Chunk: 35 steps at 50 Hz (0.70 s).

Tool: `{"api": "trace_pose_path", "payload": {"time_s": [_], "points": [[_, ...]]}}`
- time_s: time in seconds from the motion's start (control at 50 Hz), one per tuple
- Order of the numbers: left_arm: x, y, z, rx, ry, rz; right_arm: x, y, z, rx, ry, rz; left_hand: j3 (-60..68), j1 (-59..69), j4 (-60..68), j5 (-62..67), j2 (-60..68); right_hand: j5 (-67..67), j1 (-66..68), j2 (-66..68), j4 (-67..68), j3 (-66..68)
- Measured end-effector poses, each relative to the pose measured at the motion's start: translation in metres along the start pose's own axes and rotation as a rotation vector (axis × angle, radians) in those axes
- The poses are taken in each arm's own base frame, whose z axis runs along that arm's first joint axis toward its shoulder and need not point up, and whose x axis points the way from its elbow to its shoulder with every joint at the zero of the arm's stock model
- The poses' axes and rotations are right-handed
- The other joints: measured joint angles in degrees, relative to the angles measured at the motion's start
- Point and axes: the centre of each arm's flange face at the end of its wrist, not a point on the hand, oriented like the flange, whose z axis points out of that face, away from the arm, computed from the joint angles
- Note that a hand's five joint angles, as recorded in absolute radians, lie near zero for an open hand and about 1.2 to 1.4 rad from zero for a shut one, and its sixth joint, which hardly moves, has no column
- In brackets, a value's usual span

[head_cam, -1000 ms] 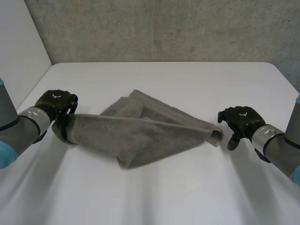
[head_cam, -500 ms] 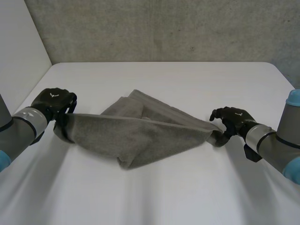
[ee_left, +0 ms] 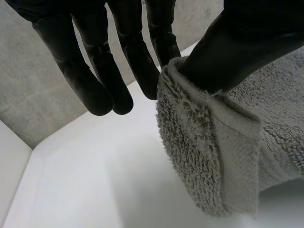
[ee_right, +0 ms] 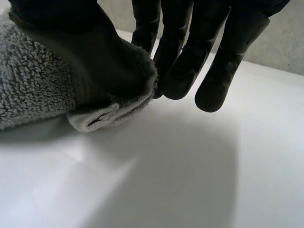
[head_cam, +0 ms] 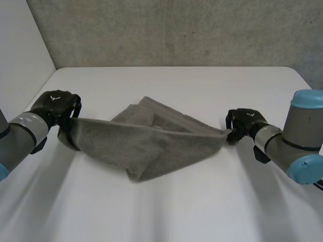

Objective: Fold the towel.

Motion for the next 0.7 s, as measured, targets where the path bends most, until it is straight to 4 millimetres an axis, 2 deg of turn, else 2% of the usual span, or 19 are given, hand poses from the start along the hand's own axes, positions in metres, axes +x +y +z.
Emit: {"api": "trace_pose_path", "payload": {"time_s": [0.04, 0.1, 0.18, 0.24, 0.48, 0.56, 0.64, 0.7], "points": [[-0.001, -0.003, -0.001, 0.012, -0.004, -0.005, -0.001, -0.006, -0.002, 0.014, -0.003, 0.007, 0.0, 0.0, 0.0, 0.0, 0.0, -4.8, -4.5, -3.5, -4.7, -4.2], [-0.002, -0.008, -0.002, 0.032, -0.01, -0.015, -0.002, -0.015, -0.006, 0.03, -0.008, 0.013, 0.0, 0.0, 0.0, 0.0, 0.0, -17.5, -17.0, -15.8, -17.1, -16.7], [-0.003, -0.012, -0.003, 0.045, -0.014, -0.025, -0.003, -0.018, -0.01, 0.028, -0.012, 0.017, 0.0, 0.0, 0.0, 0.0, 0.0, -22.0, -21.6, -19.1, -21.4, -21.0], [-0.003, -0.012, -0.004, 0.048, -0.014, -0.03, -0.004, -0.013, -0.009, 0.008, -0.015, 0.019, 0.0, 0.0, 0.0, 0.0, 0.0, -26.5, -26.0, -23.6, -25.7, -25.3], [-0.004, -0.009, -0.003, 0.039, -0.015, -0.034, -0.004, 0.012, 0.0, -0.057, -0.024, 0.024, 0.0, 0.0, 0.0, 0.0, 0.0, -27.0, -26.8, -23.8, -26.0, -25.6], [-0.004, -0.008, -0.003, 0.039, -0.016, -0.034, -0.004, 0.013, 0.002, -0.058, -0.026, 0.024, 0.0, 0.0, 0.0, 0.0, 0.0, -23.7, -23.2, -21.5, -23.4, -23.0], [-0.004, -0.009, -0.003, 0.042, -0.016, -0.034, -0.004, 0.012, 0.002, -0.05, -0.025, 0.021, 0.0, 0.0, 0.0, 0.0, 0.0, -4.7, -4.4, -3.5, -5.2, -4.9], [-0.004, -0.011, -0.002, 0.053, -0.018, -0.033, -0.004, 0.005, 0.002, -0.03, -0.024, 0.016, 0.0, 0.0, 0.0, 0.0, 0.0, 0.2, 0.4, -0.4, 0.0, 0.1]]}}
